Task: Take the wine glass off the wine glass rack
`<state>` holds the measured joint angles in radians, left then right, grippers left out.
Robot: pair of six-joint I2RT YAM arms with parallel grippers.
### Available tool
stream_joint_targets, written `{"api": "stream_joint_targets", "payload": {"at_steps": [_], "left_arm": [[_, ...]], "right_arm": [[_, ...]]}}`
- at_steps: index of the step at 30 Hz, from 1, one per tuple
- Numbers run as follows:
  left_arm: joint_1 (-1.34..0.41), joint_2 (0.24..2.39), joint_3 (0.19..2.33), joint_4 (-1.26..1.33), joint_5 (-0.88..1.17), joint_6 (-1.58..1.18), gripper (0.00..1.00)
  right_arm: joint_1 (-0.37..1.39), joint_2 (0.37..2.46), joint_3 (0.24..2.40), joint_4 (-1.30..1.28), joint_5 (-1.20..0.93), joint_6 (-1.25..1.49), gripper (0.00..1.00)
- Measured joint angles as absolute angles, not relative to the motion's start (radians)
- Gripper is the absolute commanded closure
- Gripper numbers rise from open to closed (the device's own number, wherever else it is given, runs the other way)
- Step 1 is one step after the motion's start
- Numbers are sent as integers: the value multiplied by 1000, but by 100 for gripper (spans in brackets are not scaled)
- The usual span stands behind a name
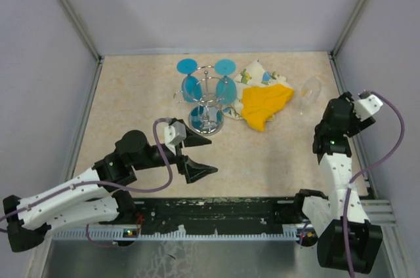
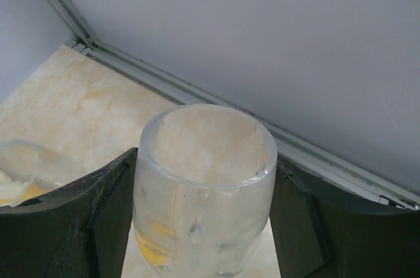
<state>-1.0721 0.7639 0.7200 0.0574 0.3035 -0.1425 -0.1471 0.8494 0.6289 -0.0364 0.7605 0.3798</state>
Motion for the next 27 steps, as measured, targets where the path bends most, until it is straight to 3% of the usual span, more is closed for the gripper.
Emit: {"api": "stream_joint_targets", "payload": {"at_steps": [7,27], "left_arm": [[-1072,804,707,88,310,-160,0],[-1072,920,707,113,316,-168,0]], "right_arm": [[-123,982,612,169,873,277,47],[-57,1338,527,876,1019,-87,51]]}}
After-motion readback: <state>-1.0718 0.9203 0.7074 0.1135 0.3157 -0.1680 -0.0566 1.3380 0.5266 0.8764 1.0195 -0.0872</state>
